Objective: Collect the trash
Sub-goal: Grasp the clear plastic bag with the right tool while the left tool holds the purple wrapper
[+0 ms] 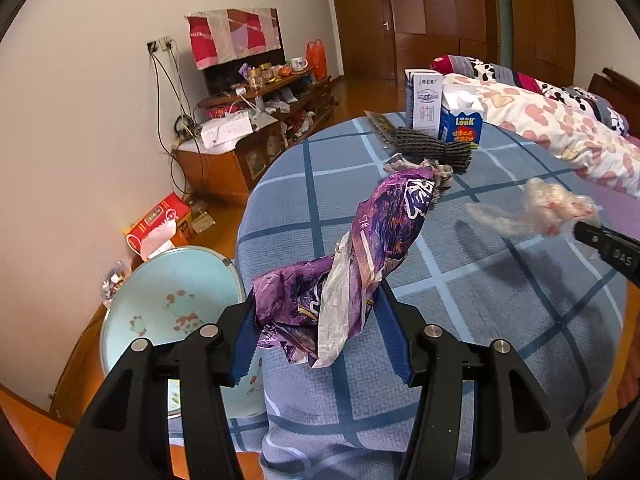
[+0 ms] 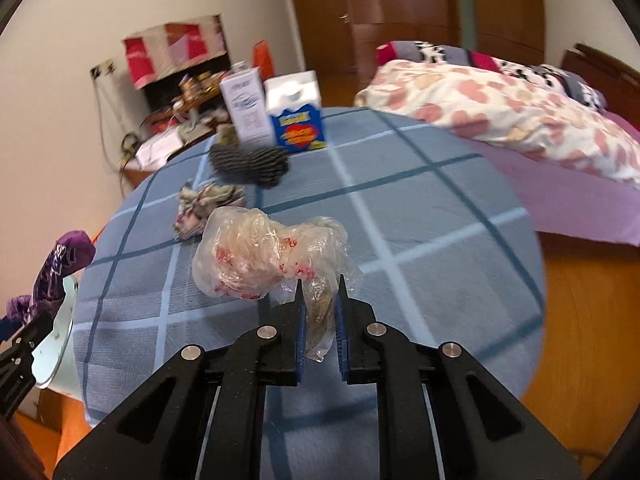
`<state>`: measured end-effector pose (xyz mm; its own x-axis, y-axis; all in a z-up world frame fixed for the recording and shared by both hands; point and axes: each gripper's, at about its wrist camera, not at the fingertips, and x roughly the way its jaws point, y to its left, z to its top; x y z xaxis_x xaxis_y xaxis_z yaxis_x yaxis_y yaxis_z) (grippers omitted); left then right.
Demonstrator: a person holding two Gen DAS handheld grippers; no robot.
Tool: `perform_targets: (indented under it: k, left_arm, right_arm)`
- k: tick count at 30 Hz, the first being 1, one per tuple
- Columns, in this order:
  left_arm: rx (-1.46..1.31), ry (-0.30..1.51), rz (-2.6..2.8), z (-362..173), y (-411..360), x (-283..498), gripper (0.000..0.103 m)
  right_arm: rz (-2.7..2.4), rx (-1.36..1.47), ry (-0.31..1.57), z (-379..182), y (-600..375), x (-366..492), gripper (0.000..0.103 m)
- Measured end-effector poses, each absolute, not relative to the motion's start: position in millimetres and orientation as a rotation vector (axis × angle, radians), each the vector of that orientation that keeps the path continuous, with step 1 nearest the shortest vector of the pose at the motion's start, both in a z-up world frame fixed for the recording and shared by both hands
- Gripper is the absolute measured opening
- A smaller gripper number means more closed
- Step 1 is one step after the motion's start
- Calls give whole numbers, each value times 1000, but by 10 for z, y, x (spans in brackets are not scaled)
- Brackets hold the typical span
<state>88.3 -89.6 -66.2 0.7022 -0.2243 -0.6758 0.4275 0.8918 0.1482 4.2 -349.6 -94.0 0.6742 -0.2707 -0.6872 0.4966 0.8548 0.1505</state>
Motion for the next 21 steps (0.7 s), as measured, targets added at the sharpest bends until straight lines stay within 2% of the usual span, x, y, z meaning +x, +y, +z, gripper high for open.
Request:
perform_targets:
  k: [21]
  left_arm:
    - [276,670,-348,-499,-620,509,54]
  right_arm:
    - [-465,306,634,-652,-3186,-587,13]
